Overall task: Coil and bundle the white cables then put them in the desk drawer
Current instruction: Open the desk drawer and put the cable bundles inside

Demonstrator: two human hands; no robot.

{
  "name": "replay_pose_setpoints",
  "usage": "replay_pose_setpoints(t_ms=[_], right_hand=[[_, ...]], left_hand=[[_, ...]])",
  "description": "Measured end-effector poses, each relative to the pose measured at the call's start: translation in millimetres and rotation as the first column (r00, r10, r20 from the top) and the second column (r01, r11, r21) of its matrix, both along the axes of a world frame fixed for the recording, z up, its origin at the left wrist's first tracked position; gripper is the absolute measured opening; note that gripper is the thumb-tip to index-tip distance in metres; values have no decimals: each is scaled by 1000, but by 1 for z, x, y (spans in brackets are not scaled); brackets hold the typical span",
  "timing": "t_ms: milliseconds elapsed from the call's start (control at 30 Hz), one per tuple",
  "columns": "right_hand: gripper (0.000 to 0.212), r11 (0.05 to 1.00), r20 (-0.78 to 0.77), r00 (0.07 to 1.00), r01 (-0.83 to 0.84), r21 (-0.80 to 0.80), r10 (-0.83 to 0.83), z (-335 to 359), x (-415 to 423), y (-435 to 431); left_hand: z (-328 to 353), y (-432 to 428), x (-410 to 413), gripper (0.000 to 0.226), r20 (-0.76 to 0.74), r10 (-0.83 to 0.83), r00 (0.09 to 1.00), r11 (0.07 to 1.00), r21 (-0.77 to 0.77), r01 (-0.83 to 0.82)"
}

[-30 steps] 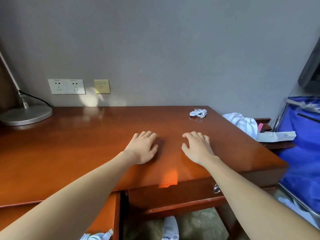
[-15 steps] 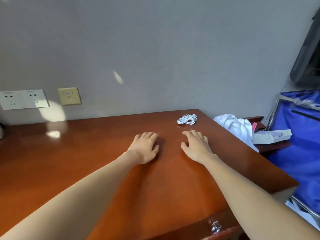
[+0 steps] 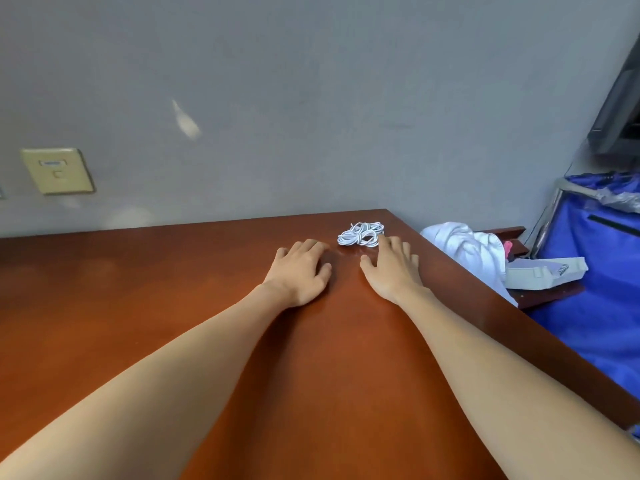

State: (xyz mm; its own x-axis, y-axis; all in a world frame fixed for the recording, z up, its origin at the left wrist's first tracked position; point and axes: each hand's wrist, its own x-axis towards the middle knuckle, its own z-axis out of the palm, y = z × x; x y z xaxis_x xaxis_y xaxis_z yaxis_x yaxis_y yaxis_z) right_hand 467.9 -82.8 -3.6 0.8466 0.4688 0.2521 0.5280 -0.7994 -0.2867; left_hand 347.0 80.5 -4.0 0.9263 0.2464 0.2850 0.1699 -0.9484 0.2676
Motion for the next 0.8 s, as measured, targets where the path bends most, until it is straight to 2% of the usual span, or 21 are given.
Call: replay_pose_setpoints(t_ms=[100,300,400,633,800], right_hand=[[61,1000,-14,1000,16,-10,-16,-2,18,7],[43,983,8,988,-155,100,155,-5,28,6],[44,976,33,985,-171,132,168,-6,31,6],[58,983,52,987,-159,89,154,-3,40,12],[62,979,51,981,-193,61,190,-1,48,19]], left_hand=[[-2,2,25,49,14,3,1000,1000,-17,-3],[-3,8,50,59,94,-39,995,999,7,39],[-5,10,56,61,10,-48,999,999,-7,48],[-10,13,55,32,192,69,979,998,-7,-69],[-10,14,55,20,211,143,967,990,-12,-144]])
